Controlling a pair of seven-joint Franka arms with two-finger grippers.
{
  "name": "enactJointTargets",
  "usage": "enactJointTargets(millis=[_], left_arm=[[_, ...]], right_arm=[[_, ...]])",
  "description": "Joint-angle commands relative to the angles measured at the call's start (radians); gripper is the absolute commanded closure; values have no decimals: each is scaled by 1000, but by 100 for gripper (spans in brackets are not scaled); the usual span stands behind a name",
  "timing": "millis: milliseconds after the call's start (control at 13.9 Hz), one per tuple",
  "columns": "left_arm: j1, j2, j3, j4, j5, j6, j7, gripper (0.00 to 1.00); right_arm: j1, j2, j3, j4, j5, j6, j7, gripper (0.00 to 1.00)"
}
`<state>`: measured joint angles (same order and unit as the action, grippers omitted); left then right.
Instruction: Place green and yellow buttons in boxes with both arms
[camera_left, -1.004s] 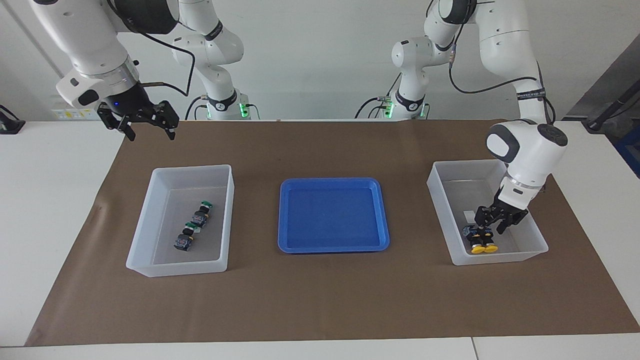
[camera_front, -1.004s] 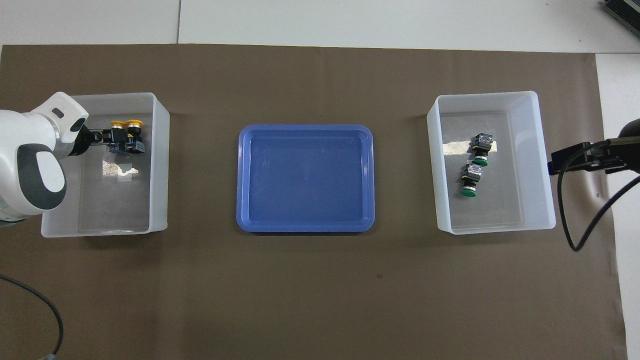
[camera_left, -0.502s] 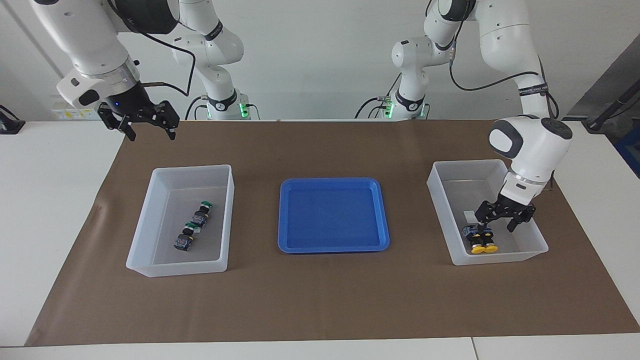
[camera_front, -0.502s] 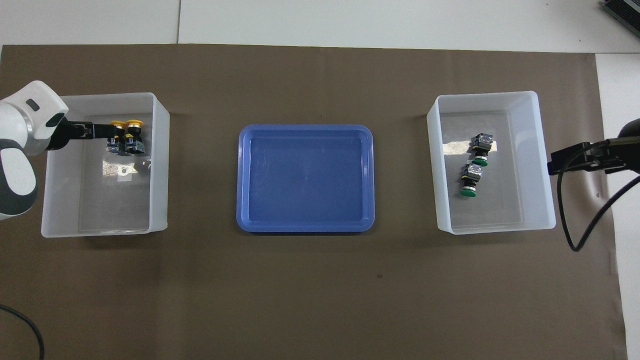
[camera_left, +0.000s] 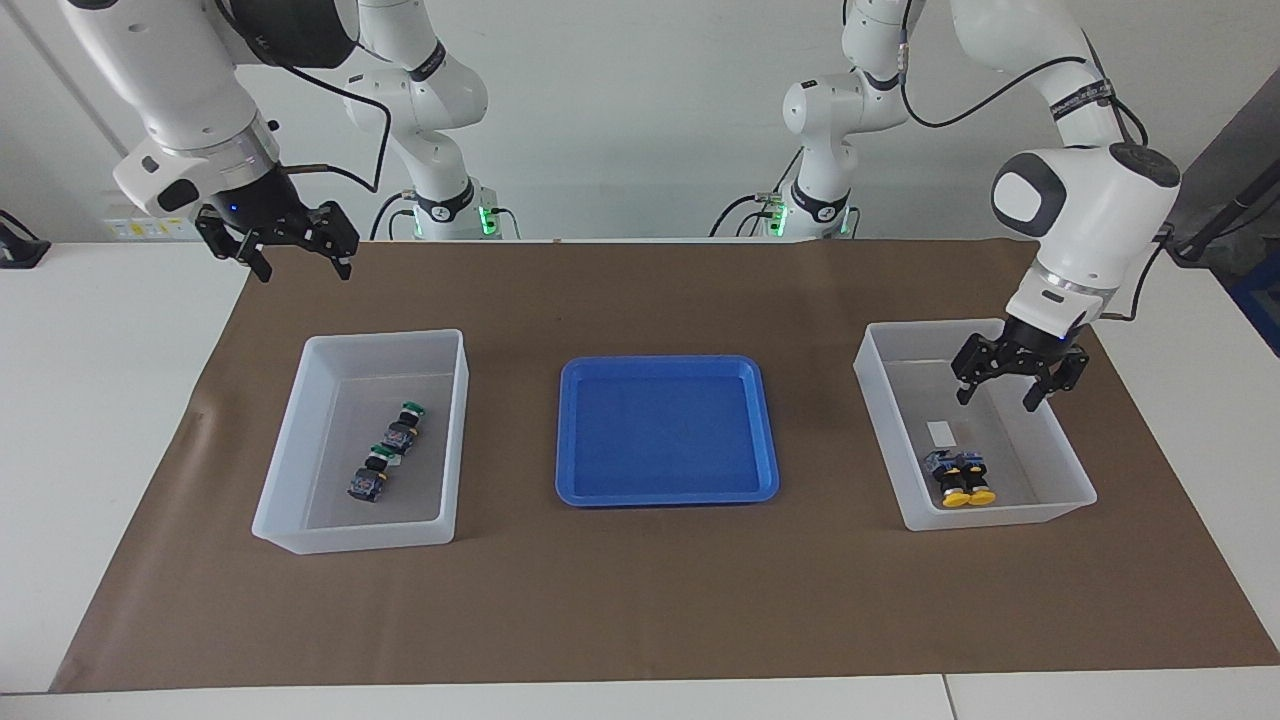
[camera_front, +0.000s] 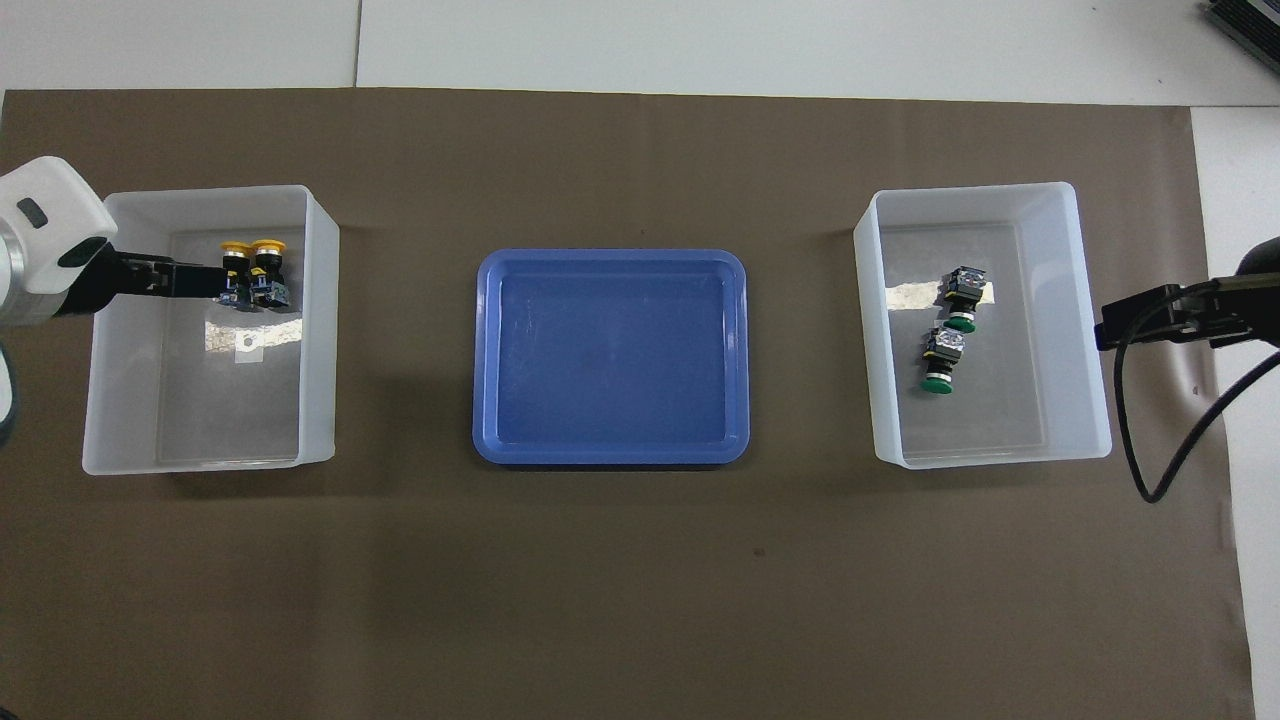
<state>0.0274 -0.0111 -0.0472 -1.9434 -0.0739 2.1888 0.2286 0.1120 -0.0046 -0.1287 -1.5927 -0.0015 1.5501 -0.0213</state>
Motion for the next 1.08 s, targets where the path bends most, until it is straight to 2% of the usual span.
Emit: enactJointTargets(millis=[0,215,502,789,1004], left_arm=[[-90,-52,3,24,80,-90,-132,0],[-187,-6,0,177,143,-219,-233,0],[-181,48,4,381,134,-406,-222,0],[-124,17,18,394,129,-501,-181,0],[-87,-44,20,316,126,-506,-105,0]], right_arm=[[-5,-5,6,-3,6,-4,12,0],[-5,-5,6,-3,6,-4,12,0],[-5,-6,6,-3,6,-4,12,0],[-5,-6,6,-3,6,-4,12,0],[-5,-6,6,-3,6,-4,12,0]])
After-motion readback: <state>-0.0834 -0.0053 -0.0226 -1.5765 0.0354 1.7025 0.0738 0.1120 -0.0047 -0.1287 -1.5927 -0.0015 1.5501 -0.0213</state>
